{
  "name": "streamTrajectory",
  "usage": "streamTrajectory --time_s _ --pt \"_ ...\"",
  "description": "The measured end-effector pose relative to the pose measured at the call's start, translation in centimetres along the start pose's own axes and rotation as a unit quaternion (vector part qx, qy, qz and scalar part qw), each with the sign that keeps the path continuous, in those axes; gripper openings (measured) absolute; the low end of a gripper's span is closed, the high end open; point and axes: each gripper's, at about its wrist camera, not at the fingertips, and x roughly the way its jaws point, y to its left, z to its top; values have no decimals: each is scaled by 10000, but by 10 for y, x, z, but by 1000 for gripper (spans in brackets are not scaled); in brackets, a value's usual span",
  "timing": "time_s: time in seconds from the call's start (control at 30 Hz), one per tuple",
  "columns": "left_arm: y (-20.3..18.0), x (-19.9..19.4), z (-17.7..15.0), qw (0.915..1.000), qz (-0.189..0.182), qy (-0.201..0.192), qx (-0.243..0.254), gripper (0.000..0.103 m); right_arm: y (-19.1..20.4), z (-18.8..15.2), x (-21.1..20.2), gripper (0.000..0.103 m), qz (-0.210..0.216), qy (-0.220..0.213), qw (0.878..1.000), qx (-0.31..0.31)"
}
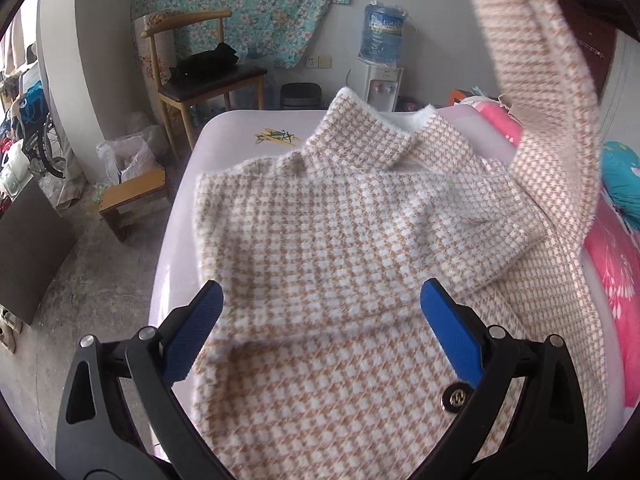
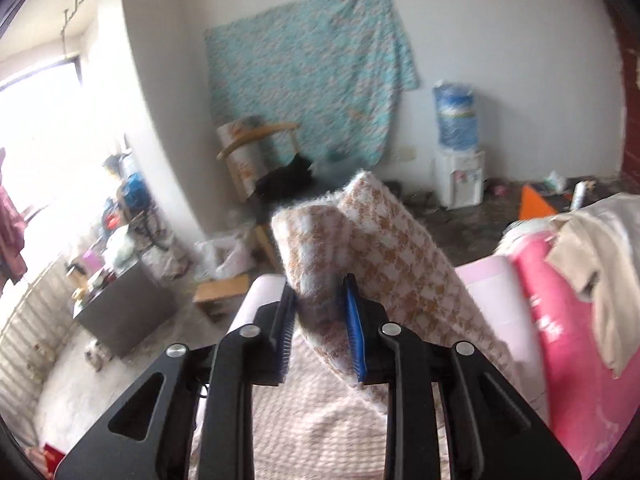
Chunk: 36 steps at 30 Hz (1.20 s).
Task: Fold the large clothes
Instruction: 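Fold the held sleeve over the coat body and open the right tool, then grasp the coat fabric near the center with the left tool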
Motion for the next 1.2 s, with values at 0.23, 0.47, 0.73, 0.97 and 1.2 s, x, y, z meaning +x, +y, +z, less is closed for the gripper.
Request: streamTrajectory --time_s 0.23,0.47,0.73,0.97,1.2 --pt "30 -15 -19 9993 -208 213 -210 95 -18 -59 45 59 150 1018 9946 -100" --pt "27 18 8 9970 -564 242 -478 79 -141 -75 -2 59 -716 973 9917 437" --pt "38 107 47 9910 12 898 -997 35 -245 -129 -22 59 -1298 1290 9788 915" --pt "26 36 57 9965 -55 -188 -811 5 -258 -137 -17 58 -1571 1225 9783 577" --pt "29 64 26 9954 460 491 -689 6 -244 -124 3 37 -1584 1077 9810 322"
